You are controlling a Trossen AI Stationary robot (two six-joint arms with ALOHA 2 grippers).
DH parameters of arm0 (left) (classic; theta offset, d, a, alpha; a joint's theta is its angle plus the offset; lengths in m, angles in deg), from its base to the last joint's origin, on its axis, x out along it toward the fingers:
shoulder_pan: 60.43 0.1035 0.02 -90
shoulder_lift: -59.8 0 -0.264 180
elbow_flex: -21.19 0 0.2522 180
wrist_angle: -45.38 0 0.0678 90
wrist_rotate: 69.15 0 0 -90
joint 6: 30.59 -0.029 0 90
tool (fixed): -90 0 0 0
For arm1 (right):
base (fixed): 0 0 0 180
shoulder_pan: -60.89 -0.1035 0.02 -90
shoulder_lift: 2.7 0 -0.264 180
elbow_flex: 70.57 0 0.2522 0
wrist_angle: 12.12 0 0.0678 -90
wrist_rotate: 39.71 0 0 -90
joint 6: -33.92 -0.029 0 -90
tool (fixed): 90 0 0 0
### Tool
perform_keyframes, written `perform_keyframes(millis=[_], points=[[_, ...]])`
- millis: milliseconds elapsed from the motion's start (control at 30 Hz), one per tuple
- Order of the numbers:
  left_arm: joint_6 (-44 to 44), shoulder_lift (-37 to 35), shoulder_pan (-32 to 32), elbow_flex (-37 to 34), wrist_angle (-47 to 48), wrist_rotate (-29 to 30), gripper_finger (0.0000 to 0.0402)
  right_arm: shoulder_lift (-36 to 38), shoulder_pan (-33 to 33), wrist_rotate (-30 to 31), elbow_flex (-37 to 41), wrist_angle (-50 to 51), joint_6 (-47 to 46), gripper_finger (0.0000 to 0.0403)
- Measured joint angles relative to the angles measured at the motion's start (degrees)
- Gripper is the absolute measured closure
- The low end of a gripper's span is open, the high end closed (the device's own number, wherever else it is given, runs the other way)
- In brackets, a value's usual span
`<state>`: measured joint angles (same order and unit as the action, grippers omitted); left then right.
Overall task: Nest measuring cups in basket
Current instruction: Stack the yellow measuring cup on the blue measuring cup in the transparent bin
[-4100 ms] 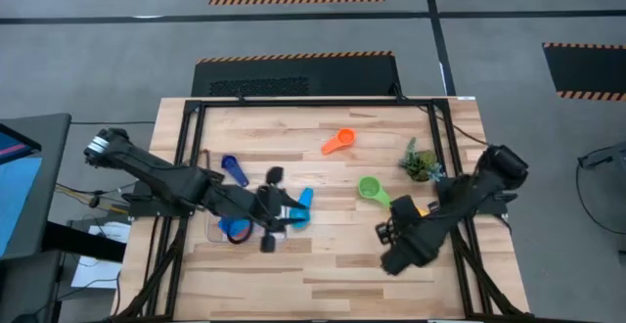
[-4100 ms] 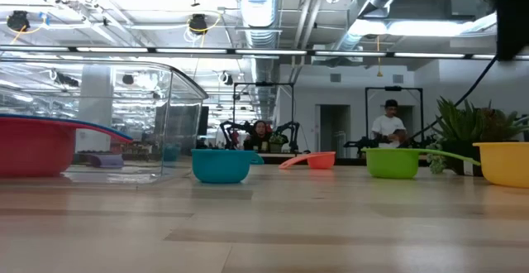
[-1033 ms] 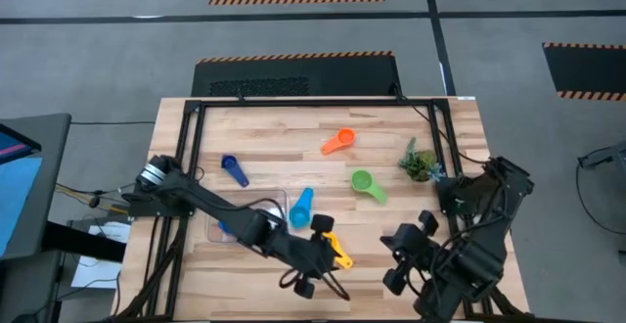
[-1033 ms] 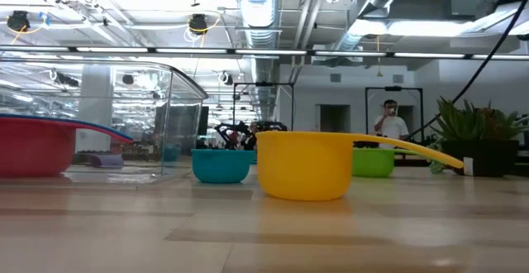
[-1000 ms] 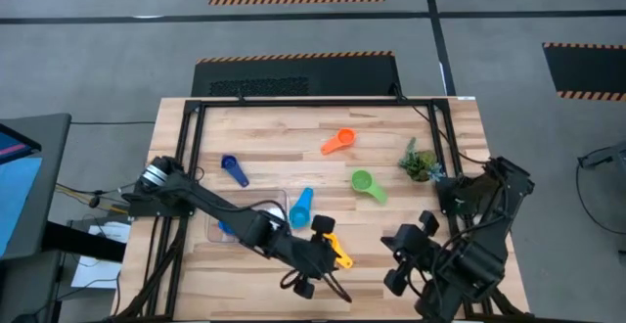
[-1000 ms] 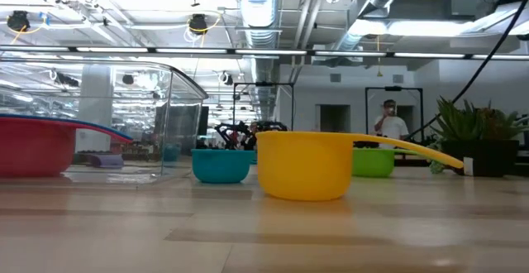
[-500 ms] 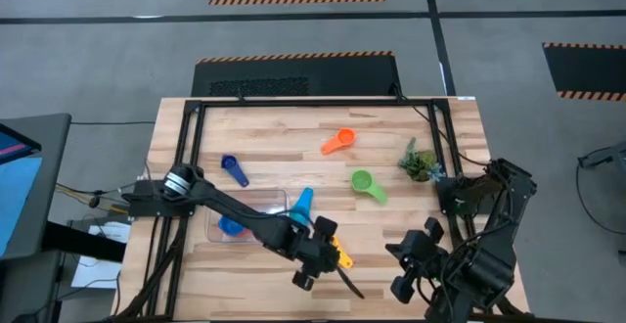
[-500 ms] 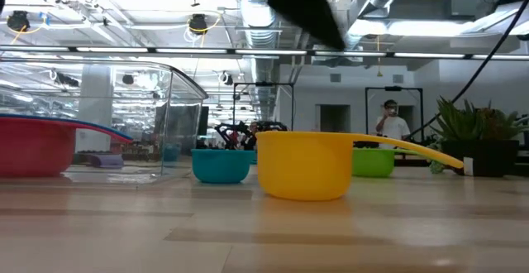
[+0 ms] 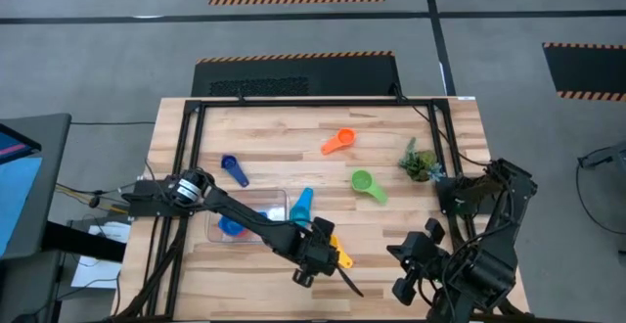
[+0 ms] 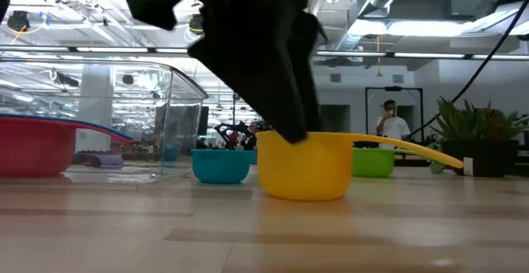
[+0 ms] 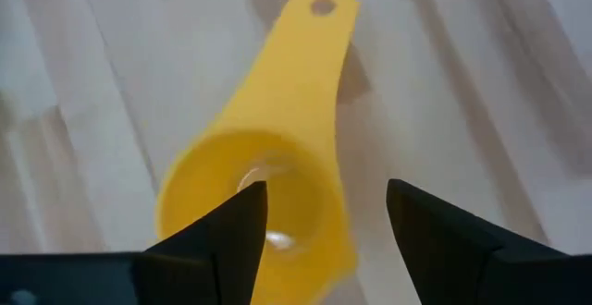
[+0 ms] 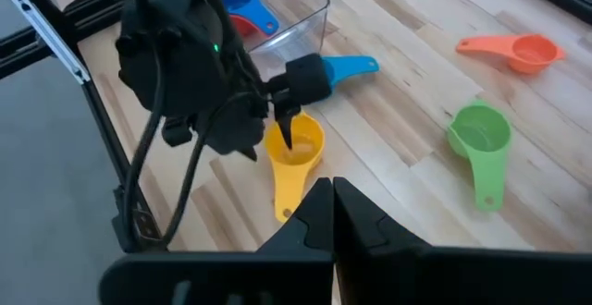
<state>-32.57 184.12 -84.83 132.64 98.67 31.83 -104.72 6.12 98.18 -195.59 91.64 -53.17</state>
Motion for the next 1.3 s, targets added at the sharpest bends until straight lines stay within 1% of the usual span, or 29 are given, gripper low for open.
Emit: perform_keyframes(millis=[67, 233, 333, 433, 500, 567, 600, 667, 767, 867, 967, 1100, 1200, 1233, 1267, 1300], points=[[-0.11, 0.91, 0.07, -0.15, 1.56, -0.03, 0.0189, 0.0, 0.0, -0.01, 0.0, 0.03, 0.01, 0.0392], [0.7, 1.62, 0.16, -0.19, 1.41, -0.93, 0.0189, 0.02, -0.34, 0.0, 0.0, 0.0, 0.08, 0.0392], [1.82, 1.05, 0.19, -0.17, 2.71, 0.64, 0.0202, 0.0, -0.39, 0.0, 0.0, 0.02, 0.08, 0.0392], [1.94, 0.8, 0.37, 0.13, 3.38, -0.44, 0.0245, 0.02, -0.37, 0.0, 0.0, 0.01, 0.08, 0.0392], [2.05, 0.99, 0.5, 0.13, 4.84, -2.5, 0.0293, 0.02, -0.37, 0.0, 0.0, 0.02, 0.11, 0.0392], [2.04, 1.15, 0.56, 0.13, 5.57, -4.42, 0.0355, 0.02, -0.35, 0.0, 0.0, 0.0, 0.09, 0.0392], [1.88, 1.14, 0.56, 0.13, 6.19, -4.96, 0.0376, 0.02, -0.35, 0.0, 0.0, 0.02, 0.11, 0.0392], [2.03, 0.96, 0.58, 0.23, 5.84, -5.38, 0.0386, 0.02, -0.35, 0.02, 0.0, 0.02, 0.13, 0.0392], [2.0, 0.96, 0.4, 1.47, 7.42, -3.86, 0.0394, 0.02, -0.35, 0.04, 0.0, 0.0, 0.15, 0.0392], [2.05, 1.05, 0.34, 6.52, 11.34, -4.11, 0.0397, 0.02, -0.22, 0.06, 0.0, 0.0, 0.19, 0.0392], [2.05, 1.0, 0.0, 14.26, 17.51, -1.74, 0.0398, 0.02, 0.09, 0.06, 0.0, 0.01, 0.15, 0.0392], [2.66, 0.97, -0.9, 27.06, 31.13, 4.11, 0.0399, 0.02, 0.17, 0.1, 0.0, 0.02, 0.17, 0.0392], [7.62, 0.76, -2.01, 35.08, 46.12, 8.1, 0.0399, 0.02, 0.54, 0.17, 0.0, 0.01, 0.13, 0.0392], [9.44, 0.76, -2.45, 36.79, 50.64, 9.51, 0.0399, 0.02, 0.55, 0.17, 0.0, 0.02, 0.15, 0.0392], [10.71, 0.67, -3.05, 37.27, 51.52, 11.02, 0.0399, 0.02, 0.55, 0.17, 0.0, 0.02, 0.15, 0.0392], [10.72, 0.01, -3.56, 36.68, 49.95, 11.42, 0.0399, 0.02, 0.55, 0.17, 0.0, 0.0, 0.17, 0.0392]])
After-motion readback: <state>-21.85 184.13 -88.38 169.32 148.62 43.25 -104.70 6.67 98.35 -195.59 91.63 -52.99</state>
